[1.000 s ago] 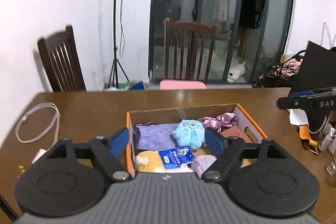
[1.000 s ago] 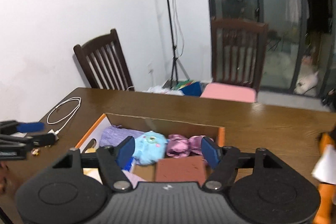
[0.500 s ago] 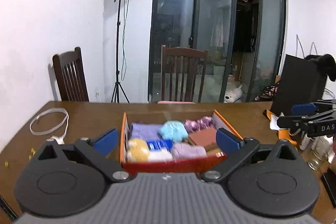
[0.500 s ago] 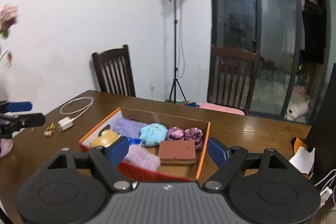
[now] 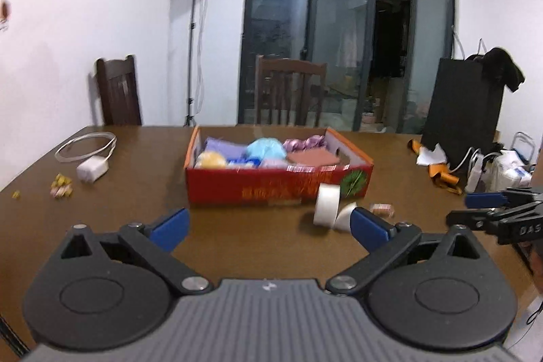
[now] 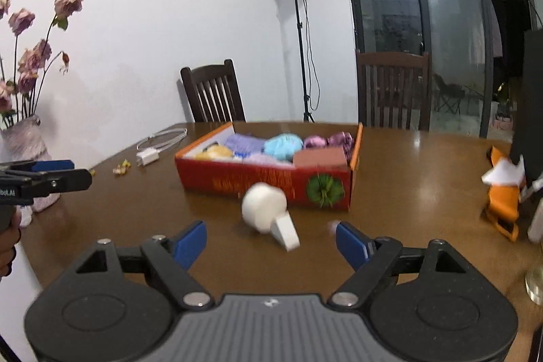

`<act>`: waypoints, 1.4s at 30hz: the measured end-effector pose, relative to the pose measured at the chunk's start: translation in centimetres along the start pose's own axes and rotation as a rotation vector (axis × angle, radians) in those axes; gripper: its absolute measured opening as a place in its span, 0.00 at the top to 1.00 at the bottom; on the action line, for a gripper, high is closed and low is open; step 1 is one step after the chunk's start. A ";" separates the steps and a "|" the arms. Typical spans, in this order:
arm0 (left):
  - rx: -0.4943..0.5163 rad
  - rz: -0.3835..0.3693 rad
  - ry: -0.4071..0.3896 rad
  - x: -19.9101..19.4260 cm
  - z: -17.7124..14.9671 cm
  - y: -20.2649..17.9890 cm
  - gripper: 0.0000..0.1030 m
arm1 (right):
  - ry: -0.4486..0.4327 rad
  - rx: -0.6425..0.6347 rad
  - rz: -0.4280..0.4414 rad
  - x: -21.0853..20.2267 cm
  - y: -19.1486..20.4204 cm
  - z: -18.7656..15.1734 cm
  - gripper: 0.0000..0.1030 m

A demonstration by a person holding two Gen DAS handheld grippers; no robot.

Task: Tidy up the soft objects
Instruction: 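Withdraw both grippers toward the white foam cylinder, then close both grippers on the white foam cylinder and lift it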

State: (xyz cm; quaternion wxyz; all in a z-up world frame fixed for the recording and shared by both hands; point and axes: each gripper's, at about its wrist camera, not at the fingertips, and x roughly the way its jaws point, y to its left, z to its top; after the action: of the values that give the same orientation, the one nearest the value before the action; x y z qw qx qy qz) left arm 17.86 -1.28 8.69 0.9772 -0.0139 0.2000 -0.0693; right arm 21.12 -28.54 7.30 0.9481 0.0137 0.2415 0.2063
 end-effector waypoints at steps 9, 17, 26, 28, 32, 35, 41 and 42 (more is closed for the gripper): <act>-0.013 0.033 0.104 0.8 -3.2 -0.6 0.00 | -0.008 0.016 -0.006 -1.3 -1.1 -3.3 0.19; -0.008 -0.007 0.112 4.3 -2.1 -2.2 0.00 | 0.005 0.019 0.010 1.8 -1.6 -2.4 0.21; 0.093 -0.088 0.087 11.8 -0.7 -5.6 0.14 | 0.020 0.108 -0.003 7.8 -4.3 -0.3 0.26; 0.091 -0.100 0.089 14.0 -0.1 -6.1 0.23 | 0.021 0.131 -0.009 9.2 -4.9 0.1 0.27; 0.045 -0.123 0.110 18.0 0.8 -6.4 0.36 | 0.021 0.181 -0.016 11.6 -6.0 0.6 0.27; 0.018 -0.126 0.127 20.3 0.9 -6.3 0.50 | 0.024 0.216 -0.008 13.0 -6.6 0.4 0.27; -0.045 -0.152 0.145 21.5 0.5 -5.1 0.72 | 0.060 0.237 0.002 14.9 -6.9 -0.3 0.28; -0.065 -0.156 0.146 21.2 0.6 -4.7 0.72 | 0.057 0.237 0.004 14.9 -6.9 -0.3 0.28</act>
State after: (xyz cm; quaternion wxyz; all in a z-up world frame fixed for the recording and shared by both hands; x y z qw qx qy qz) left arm 36.75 -8.91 1.26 0.9507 -0.0562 0.2712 -0.1395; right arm 35.53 -28.92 -0.57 0.9322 0.1204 0.2912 0.1782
